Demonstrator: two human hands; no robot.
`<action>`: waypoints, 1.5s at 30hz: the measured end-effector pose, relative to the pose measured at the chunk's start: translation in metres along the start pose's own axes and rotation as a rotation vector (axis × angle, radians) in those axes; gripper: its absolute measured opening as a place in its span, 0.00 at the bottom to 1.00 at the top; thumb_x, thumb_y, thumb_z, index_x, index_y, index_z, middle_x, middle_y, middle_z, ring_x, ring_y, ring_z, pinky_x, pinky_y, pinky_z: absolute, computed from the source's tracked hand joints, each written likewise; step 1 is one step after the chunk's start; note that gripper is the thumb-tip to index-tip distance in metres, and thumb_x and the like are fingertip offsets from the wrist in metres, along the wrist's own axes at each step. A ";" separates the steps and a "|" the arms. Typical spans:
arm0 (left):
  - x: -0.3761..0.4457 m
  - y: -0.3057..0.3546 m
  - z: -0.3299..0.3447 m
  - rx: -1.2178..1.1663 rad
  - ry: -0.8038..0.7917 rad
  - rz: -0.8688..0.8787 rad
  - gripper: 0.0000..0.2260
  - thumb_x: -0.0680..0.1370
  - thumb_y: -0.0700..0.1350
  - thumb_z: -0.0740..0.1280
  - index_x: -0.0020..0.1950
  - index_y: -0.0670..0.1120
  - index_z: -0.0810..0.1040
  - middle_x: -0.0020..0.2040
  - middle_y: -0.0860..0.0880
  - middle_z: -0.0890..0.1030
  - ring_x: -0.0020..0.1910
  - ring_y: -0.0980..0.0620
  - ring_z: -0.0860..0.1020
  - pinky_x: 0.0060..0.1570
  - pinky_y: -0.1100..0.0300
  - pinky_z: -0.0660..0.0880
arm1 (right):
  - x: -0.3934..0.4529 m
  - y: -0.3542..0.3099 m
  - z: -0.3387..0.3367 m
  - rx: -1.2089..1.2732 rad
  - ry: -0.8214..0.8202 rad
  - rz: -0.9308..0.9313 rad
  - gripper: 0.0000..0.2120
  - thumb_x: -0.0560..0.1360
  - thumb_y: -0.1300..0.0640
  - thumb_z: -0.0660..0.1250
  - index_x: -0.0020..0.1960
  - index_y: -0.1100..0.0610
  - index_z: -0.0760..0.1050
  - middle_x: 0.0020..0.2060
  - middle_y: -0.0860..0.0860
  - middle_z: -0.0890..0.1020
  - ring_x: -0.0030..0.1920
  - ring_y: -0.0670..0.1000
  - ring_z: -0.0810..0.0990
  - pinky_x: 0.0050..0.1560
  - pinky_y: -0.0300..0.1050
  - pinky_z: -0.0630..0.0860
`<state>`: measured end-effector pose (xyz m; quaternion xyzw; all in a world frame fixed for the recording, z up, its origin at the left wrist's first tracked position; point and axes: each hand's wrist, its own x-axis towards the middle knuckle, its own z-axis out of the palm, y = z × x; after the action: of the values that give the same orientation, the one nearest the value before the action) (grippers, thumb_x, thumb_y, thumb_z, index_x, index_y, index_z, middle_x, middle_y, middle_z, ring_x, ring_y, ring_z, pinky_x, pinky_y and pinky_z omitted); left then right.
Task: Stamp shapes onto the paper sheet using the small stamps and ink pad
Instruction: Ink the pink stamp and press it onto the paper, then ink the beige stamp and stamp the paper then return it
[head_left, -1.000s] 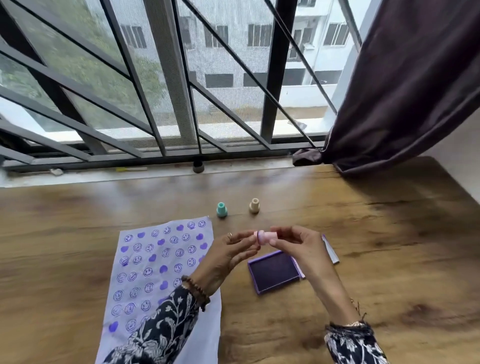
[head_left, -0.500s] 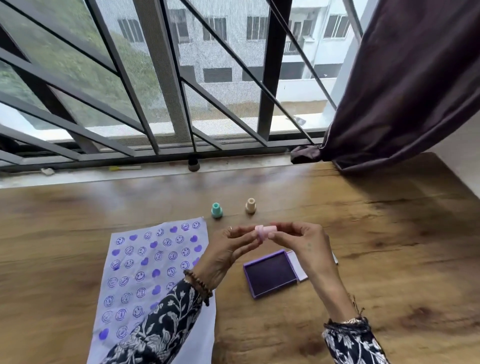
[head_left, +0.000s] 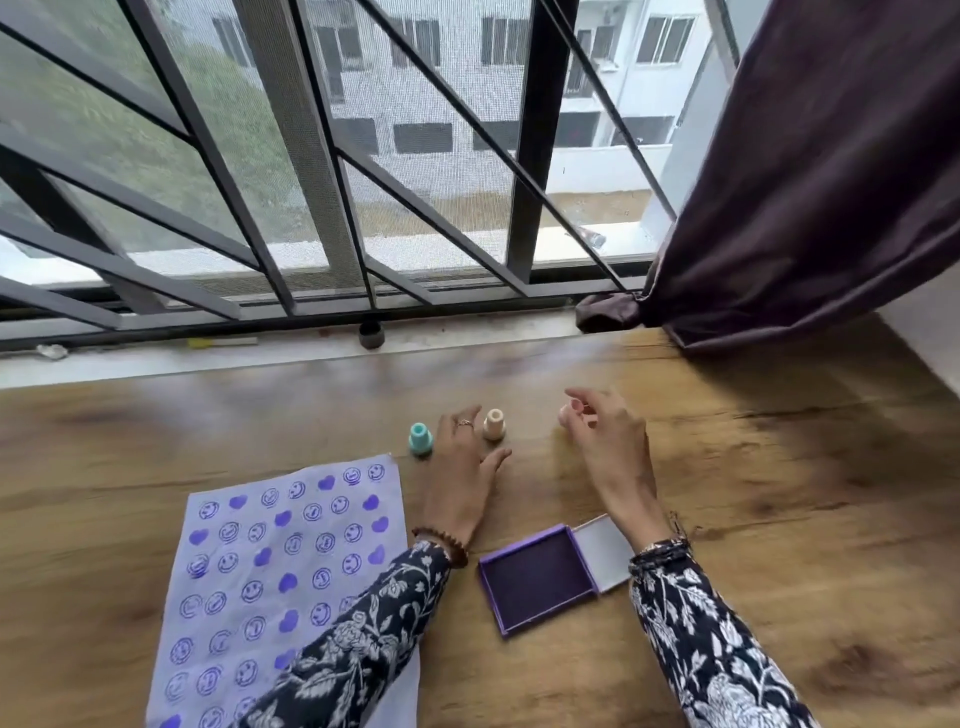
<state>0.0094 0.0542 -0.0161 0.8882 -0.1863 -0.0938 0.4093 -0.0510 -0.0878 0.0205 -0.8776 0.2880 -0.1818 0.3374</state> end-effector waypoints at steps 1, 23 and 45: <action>0.003 0.001 0.003 0.024 0.005 -0.005 0.22 0.73 0.48 0.68 0.65 0.47 0.67 0.63 0.48 0.70 0.54 0.48 0.76 0.55 0.59 0.70 | 0.003 0.002 0.002 -0.022 -0.002 -0.018 0.12 0.74 0.61 0.65 0.56 0.55 0.77 0.51 0.55 0.81 0.47 0.53 0.81 0.50 0.49 0.79; -0.086 0.025 -0.062 -0.542 -0.028 -0.001 0.12 0.65 0.41 0.76 0.43 0.56 0.82 0.40 0.54 0.85 0.40 0.59 0.82 0.41 0.72 0.76 | -0.101 -0.037 -0.017 0.824 -0.274 0.101 0.11 0.68 0.51 0.70 0.49 0.52 0.81 0.43 0.49 0.86 0.46 0.48 0.83 0.45 0.36 0.79; -0.110 -0.024 -0.055 -0.413 -0.120 -0.142 0.10 0.68 0.40 0.74 0.38 0.54 0.77 0.36 0.54 0.81 0.39 0.56 0.80 0.43 0.65 0.77 | -0.120 -0.071 -0.065 0.286 -0.286 0.369 0.05 0.70 0.58 0.69 0.46 0.57 0.80 0.39 0.54 0.83 0.39 0.50 0.81 0.48 0.47 0.78</action>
<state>-0.0673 0.1515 0.0025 0.7893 -0.1245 -0.2112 0.5629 -0.1495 -0.0016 0.1010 -0.7705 0.3641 -0.0303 0.5224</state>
